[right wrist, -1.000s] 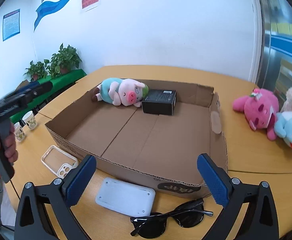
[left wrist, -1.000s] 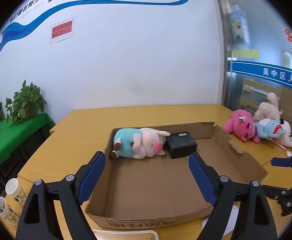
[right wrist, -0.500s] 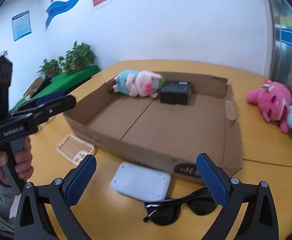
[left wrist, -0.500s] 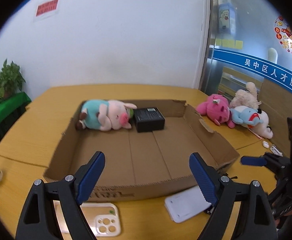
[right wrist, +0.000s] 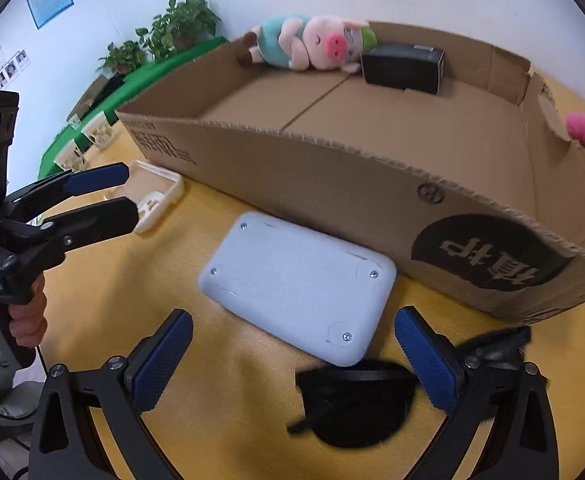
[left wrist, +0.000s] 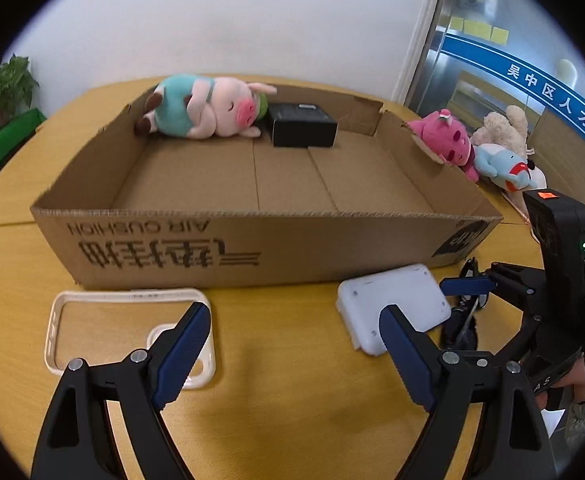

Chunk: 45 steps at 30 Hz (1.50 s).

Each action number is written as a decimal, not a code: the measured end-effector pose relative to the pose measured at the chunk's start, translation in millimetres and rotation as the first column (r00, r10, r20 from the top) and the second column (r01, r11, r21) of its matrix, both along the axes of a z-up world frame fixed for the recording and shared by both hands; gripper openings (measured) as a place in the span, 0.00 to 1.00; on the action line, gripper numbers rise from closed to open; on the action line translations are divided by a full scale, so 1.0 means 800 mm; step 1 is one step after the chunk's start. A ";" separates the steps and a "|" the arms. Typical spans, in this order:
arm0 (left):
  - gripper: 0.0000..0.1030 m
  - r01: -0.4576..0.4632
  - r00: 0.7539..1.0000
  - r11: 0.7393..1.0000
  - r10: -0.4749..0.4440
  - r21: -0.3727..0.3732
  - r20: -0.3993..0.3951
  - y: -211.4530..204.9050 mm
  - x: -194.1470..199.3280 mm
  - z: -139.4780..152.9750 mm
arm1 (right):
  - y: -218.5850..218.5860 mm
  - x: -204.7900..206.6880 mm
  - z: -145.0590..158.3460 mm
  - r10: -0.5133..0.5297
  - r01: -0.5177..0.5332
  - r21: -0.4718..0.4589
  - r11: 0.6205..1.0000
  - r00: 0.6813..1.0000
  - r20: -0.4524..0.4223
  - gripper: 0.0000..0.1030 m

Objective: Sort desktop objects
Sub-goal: 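Move the right tool down toward the white power bank on the table, then grasp the white power bank with the right gripper and lift it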

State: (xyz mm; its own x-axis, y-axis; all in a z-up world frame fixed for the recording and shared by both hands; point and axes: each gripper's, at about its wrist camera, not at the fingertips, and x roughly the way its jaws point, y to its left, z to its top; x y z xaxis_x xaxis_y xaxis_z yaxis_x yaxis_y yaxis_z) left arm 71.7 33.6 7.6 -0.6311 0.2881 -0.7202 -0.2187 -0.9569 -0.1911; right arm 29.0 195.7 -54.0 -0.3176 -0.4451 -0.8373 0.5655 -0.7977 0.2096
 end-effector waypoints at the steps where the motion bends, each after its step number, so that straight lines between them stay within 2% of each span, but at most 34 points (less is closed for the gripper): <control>1: 0.84 0.002 1.000 1.000 -0.002 0.002 0.009 -0.003 -0.002 -0.003 | -0.004 0.000 -0.004 0.008 -0.008 -0.001 1.000 1.000 0.012 0.99; 4: 0.84 0.011 1.000 1.000 -0.011 0.009 0.024 -0.008 -0.006 -0.011 | -0.017 0.006 -0.005 0.031 -0.031 0.012 0.999 0.999 0.006 1.00; 8: 0.84 0.045 0.998 0.999 -0.046 0.030 0.048 -0.009 -0.011 -0.021 | -0.028 0.021 0.000 0.092 -0.091 -0.053 0.994 0.996 0.001 0.99; 12: 0.84 0.084 0.994 0.995 -0.087 0.044 0.069 -0.004 -0.022 -0.030 | -0.026 0.023 -0.002 0.046 -0.047 -0.005 0.999 0.998 -0.038 0.99; 15: 0.83 0.093 0.992 0.995 -0.096 0.049 0.079 0.001 -0.029 -0.036 | -0.030 0.023 -0.011 0.040 -0.033 0.096 0.995 0.997 -0.072 0.99; 19: 0.83 0.112 0.988 0.992 -0.117 0.057 0.098 0.009 -0.037 -0.044 | -0.033 0.024 -0.012 0.040 -0.037 0.059 0.998 0.997 -0.058 0.96; 21: 0.78 0.125 0.985 0.990 -0.131 0.062 0.112 0.014 -0.040 -0.050 | -0.038 0.023 -0.016 0.027 -0.019 0.100 0.995 0.996 -0.081 0.84; 23: 0.77 0.128 0.984 0.987 -0.139 0.101 0.115 0.013 -0.042 -0.055 | -0.046 0.022 -0.017 0.039 -0.024 0.134 0.991 0.993 -0.112 0.79; 25: 0.72 0.120 0.986 0.987 -0.131 0.103 0.105 0.013 -0.042 -0.056 | -0.051 0.022 -0.015 0.047 -0.033 0.124 0.992 0.992 -0.116 0.73; 26: 0.58 0.135 0.982 0.980 -0.152 0.144 0.112 0.012 -0.041 -0.056 | -0.053 0.024 -0.014 0.048 -0.032 0.127 0.991 0.991 -0.124 0.69; 27: 0.57 0.133 0.981 0.977 -0.154 0.164 0.120 0.011 -0.042 -0.056 | -0.055 0.024 -0.014 0.048 -0.032 0.126 0.991 0.991 -0.126 0.68; 31: 0.57 0.119 0.983 0.982 -0.136 0.144 0.119 0.007 -0.039 -0.055 | -0.058 0.027 -0.014 0.032 -0.019 0.102 0.995 0.991 -0.130 0.65; 39: 0.49 0.111 0.989 0.988 -0.121 0.107 0.091 0.002 -0.019 -0.038 | -0.058 0.040 0.006 0.003 0.000 0.020 1.000 0.987 -0.160 0.61; 42: 0.46 0.111 0.990 0.990 -0.117 0.090 0.072 0.004 -0.012 -0.033 | -0.056 0.041 0.015 -0.008 0.010 0.011 1.000 0.984 -0.177 0.61; 45: 0.42 0.095 0.993 0.990 -0.102 0.106 0.065 -0.001 -0.011 -0.027 | -0.057 0.045 0.021 -0.007 0.010 0.019 1.000 0.981 -0.193 0.61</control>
State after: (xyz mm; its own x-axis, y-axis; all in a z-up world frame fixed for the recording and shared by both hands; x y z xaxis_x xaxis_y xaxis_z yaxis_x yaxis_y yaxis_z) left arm 63.1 33.2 -14.3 -0.5450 0.4205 -0.7254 -0.2932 -0.9061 -0.3050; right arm 64.9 149.8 -37.4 -0.4777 -0.4258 -0.7684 0.5869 -0.8055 0.0814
